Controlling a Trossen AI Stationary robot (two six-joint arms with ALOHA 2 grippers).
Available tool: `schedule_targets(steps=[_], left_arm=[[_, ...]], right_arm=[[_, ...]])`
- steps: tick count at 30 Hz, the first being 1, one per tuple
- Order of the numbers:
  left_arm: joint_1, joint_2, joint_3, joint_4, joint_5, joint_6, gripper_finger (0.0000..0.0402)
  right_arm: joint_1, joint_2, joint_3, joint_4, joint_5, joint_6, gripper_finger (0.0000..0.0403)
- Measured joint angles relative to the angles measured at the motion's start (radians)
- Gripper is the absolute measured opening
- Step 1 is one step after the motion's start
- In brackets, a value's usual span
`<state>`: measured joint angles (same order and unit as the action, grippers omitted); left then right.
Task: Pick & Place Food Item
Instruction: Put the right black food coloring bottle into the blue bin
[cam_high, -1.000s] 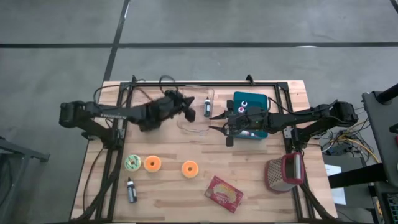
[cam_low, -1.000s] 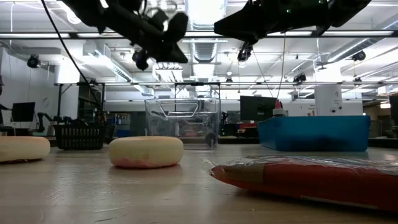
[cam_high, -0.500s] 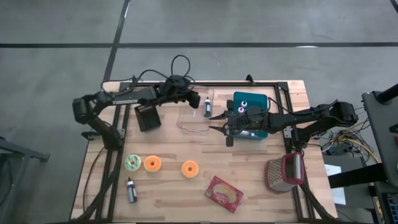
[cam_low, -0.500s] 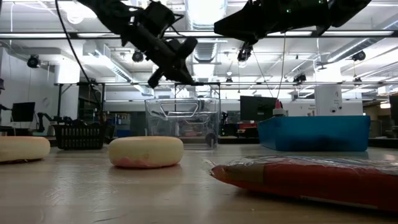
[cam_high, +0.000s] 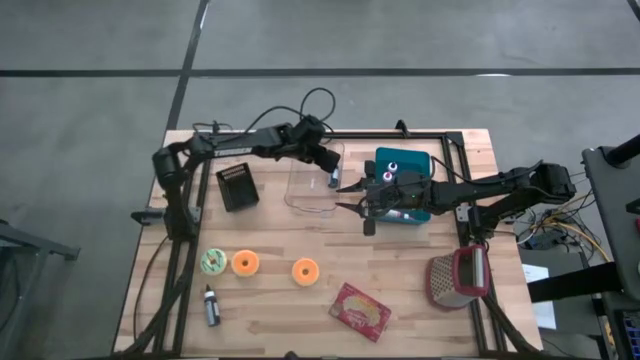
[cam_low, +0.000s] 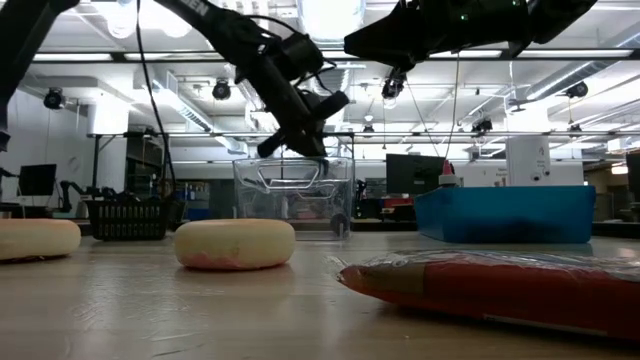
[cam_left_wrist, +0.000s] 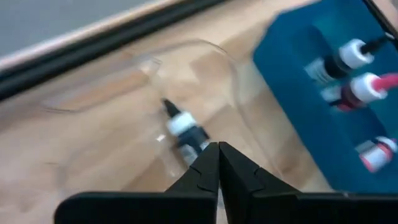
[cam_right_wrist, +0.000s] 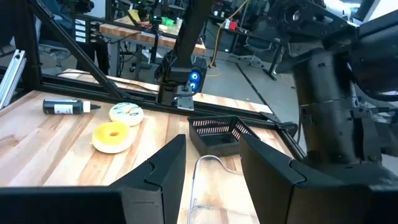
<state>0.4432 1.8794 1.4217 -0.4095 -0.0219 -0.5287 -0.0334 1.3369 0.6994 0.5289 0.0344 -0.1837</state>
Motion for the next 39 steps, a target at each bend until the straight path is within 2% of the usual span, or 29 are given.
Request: schedule_targets(steps=[4, 11, 14, 23, 31, 39], left_arm=[[0.012, 0.02, 0.014, -0.022, 0.023, -0.021, 0.0042], [0.01, 0.073, 0.016, -0.018, 0.067, -0.051, 0.0118], [0.013, 0.097, 0.025, -0.01, 0.065, -0.057, 0.0138], [0.012, 0.141, 0.033, -0.018, 0.071, -0.086, 0.015], [0.012, 0.148, 0.033, -0.018, 0.082, -0.089, 0.0188], [-0.001, 0.148, 0.032, -0.029, 0.105, -0.112, 0.019]], right_arm=[[0.0, 0.0, 0.0, 0.0, 0.0, 0.0, 0.0144], [0.0, 0.0, 0.0, 0.0, 0.0, 0.0, 0.0144], [0.0, 0.0, 0.0, 0.0, 0.0, 0.0, 0.0144], [0.0, 0.0, 0.0, 0.0, 0.0, 0.0, 0.0144], [0.0, 0.0, 0.0, 0.0, 0.0, 0.0, 0.0144], [0.0, 0.0, 0.0, 0.0, 0.0, 0.0, 0.0144]])
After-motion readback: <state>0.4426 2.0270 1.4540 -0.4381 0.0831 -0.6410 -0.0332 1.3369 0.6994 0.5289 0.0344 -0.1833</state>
